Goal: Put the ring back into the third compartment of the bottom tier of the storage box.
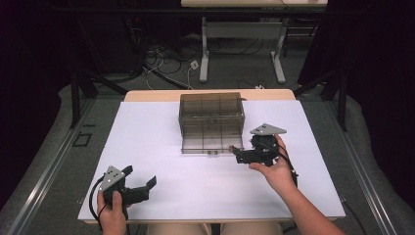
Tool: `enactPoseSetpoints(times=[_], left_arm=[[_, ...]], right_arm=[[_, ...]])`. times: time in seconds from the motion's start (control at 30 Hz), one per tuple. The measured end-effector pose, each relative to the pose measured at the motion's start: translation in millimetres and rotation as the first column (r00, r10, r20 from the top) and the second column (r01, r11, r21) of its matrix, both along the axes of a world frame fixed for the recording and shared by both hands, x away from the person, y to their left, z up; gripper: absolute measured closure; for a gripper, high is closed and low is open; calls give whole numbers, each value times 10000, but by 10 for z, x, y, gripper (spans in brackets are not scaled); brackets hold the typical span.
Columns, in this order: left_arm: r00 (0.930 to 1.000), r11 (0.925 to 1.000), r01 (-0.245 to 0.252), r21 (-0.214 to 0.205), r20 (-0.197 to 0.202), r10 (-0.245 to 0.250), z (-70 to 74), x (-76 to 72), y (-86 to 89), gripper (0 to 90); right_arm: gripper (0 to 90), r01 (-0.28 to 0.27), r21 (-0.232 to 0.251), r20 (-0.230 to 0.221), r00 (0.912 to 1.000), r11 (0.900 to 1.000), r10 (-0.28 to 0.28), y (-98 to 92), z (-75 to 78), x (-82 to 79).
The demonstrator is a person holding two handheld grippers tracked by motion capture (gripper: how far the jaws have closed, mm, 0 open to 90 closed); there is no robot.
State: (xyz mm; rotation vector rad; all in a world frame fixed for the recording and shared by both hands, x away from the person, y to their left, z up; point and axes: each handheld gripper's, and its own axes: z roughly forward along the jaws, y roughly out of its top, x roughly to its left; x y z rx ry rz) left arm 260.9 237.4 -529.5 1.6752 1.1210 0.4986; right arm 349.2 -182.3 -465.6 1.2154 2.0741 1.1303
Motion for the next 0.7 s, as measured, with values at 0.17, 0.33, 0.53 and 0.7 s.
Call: enactPoseSetpoints(times=[0.17,0.33,0.53,0.7], left_arm=[[10000,10000,-1,-2,-15,1,0,-2,-3,3],[10000,10000,2,1,-13,-2,1,-1,-5,3],[10000,10000,-26,-9,3,26,0,-2,1,3],[10000,10000,-11,9,-1,11,2,-3,0,3]], right_arm=[[0,276,115,15,9996,9996,-276,-105,-9,-55],[0,401,140,226,9989,9991,-404,-199,-34,-104],[0,629,268,256,9976,9977,-635,-314,-79,-176],[0,850,450,192,9961,9954,-860,-432,-135,-248]])
